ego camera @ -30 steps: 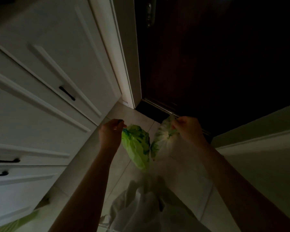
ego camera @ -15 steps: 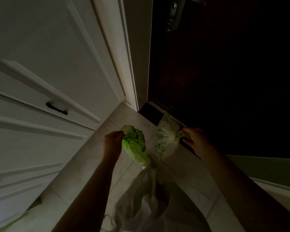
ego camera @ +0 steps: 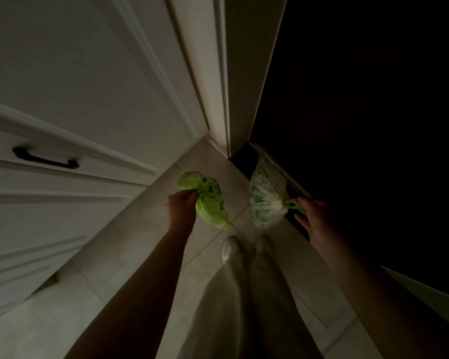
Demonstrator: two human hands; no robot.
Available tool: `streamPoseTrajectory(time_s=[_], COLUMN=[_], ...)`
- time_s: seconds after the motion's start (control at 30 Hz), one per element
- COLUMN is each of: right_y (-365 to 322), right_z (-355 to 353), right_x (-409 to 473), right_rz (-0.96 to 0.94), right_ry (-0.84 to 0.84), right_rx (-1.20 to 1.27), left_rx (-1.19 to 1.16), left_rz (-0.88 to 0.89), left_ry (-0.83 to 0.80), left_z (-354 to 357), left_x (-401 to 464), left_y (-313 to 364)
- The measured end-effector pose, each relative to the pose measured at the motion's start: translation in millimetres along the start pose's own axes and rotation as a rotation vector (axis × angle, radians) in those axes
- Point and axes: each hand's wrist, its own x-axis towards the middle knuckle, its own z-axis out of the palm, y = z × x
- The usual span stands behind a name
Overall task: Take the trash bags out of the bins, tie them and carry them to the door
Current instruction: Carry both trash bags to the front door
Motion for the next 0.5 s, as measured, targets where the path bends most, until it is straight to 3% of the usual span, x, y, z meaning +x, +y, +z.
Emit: streamPoseTrajectory(time_s=[0.3,0.5], right_y=[-24,-44], right_z=[48,85], right_x=[92,133], right_rz=[-0.186,-0.224], right_ry=[-0.110,-0.174], right_rx=[-0.122,-0.148], left_rx=[-0.108,-0.087], left_rz=[-0.017,0.066], left_ry=[0.168,0.148], left_z=[48,69], left_x=[70,110], left_y=[-7,8])
